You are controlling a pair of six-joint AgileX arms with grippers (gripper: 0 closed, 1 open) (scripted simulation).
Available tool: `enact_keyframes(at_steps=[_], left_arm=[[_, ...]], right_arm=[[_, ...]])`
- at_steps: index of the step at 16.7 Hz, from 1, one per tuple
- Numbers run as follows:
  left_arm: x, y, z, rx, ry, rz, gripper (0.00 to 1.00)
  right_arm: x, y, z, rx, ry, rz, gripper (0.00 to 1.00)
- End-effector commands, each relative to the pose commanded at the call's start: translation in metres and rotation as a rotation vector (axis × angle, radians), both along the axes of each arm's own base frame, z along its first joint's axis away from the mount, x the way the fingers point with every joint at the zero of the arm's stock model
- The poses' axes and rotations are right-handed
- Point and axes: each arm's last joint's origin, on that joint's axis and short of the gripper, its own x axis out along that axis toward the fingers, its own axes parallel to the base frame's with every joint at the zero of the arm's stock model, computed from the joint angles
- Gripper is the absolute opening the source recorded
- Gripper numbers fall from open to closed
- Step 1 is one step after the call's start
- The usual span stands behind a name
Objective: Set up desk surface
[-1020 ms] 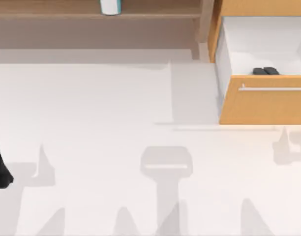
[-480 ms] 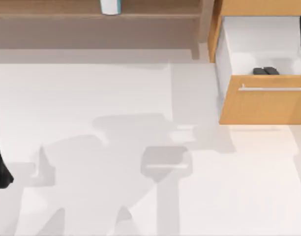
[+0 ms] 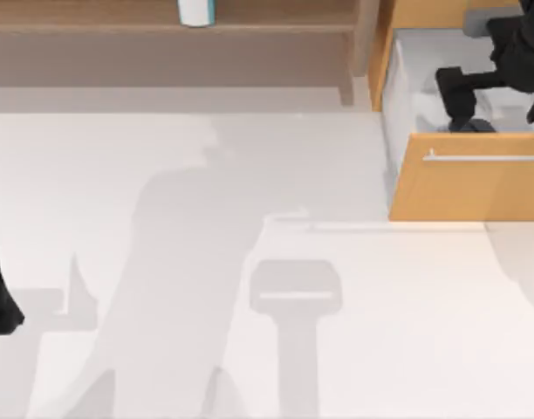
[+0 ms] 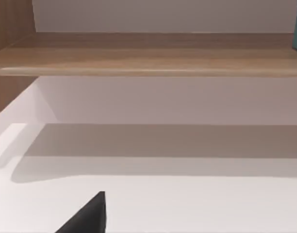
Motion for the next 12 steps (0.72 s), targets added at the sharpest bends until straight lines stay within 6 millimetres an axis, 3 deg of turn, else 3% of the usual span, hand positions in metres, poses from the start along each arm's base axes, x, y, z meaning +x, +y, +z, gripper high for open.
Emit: enact_keyframes(at_steps=[4, 12], left_arm=[[0.0, 0.0, 0.0, 0.0, 0.0, 0.0, 1.0], [0.0, 0.0, 0.0, 0.0, 0.0, 0.0, 1.0]], right_arm=[[0.018, 0.001, -0.03, -0.011, 0.086, -0.007, 1.0], [0.019, 0.001, -0.032, -0.011, 0.091, -0.009, 1.0]])
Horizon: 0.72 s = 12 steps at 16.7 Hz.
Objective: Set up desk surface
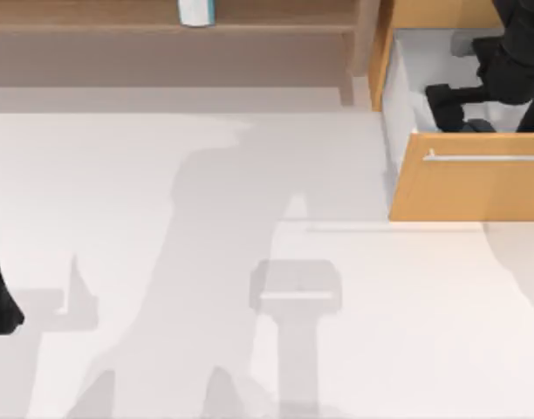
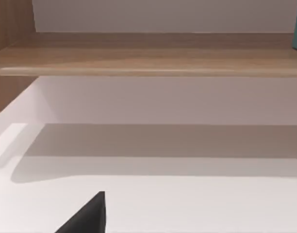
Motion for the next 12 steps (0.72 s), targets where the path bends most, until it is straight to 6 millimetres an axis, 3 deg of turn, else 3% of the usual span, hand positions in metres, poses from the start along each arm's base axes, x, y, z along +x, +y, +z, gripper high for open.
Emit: enact_keyframes(at_steps=[12], left_arm=[[0.0, 0.0, 0.0, 0.0, 0.0, 0.0, 1.0]], right_arm=[[0.001, 0.001, -0.014, 0.0, -0.003, 0.001, 1.0]])
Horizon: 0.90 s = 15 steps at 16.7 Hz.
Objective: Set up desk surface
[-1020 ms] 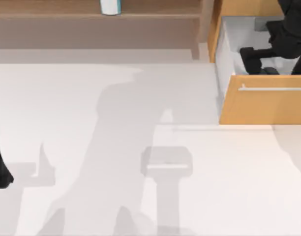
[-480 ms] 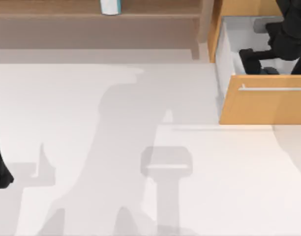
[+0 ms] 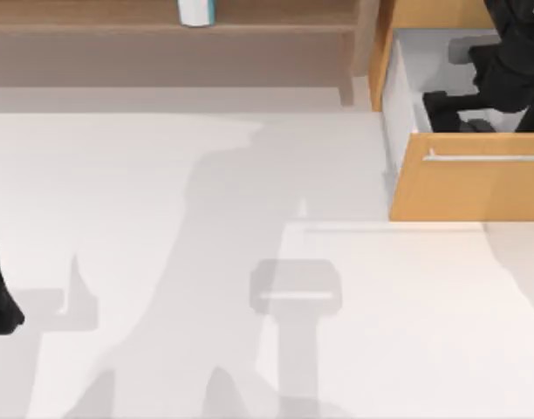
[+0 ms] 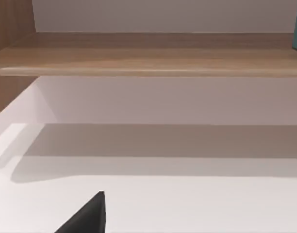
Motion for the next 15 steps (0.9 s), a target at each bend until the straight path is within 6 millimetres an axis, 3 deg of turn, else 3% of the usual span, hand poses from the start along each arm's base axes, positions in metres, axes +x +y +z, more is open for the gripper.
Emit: enact_keyframes(at_steps=[12, 15], left_arm=[[0.0, 0.0, 0.0, 0.0, 0.0, 0.0, 1.0], [0.0, 0.0, 0.0, 0.0, 0.0, 0.0, 1.0]], right_arm=[[0.002, 0.0, -0.015, 0.0, 0.003, 0.0, 1.0], [0.002, 0.0, -0.015, 0.0, 0.003, 0.0, 0.77]])
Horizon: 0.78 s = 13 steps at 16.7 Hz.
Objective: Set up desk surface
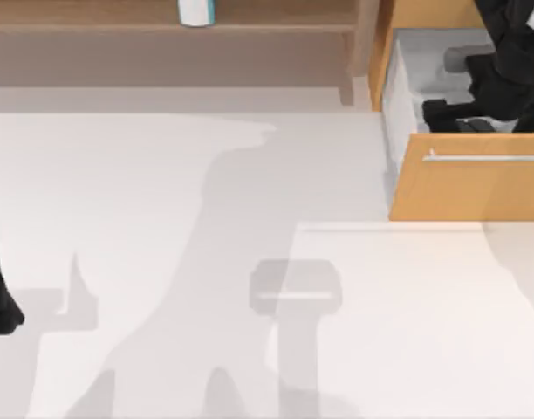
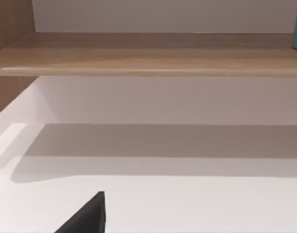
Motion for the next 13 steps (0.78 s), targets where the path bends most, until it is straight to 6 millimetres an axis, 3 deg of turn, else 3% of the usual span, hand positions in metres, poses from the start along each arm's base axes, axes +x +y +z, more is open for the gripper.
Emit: enact_keyframes(at_steps=[10, 13], left_arm=[[0.0, 0.0, 0.0, 0.0, 0.0, 0.0, 1.0], [0.0, 0.0, 0.0, 0.0, 0.0, 0.0, 1.0]], right_arm=[[0.0, 0.0, 0.0, 0.0, 0.0, 0.0, 0.02], [0.0, 0.0, 0.0, 0.0, 0.0, 0.0, 0.0]])
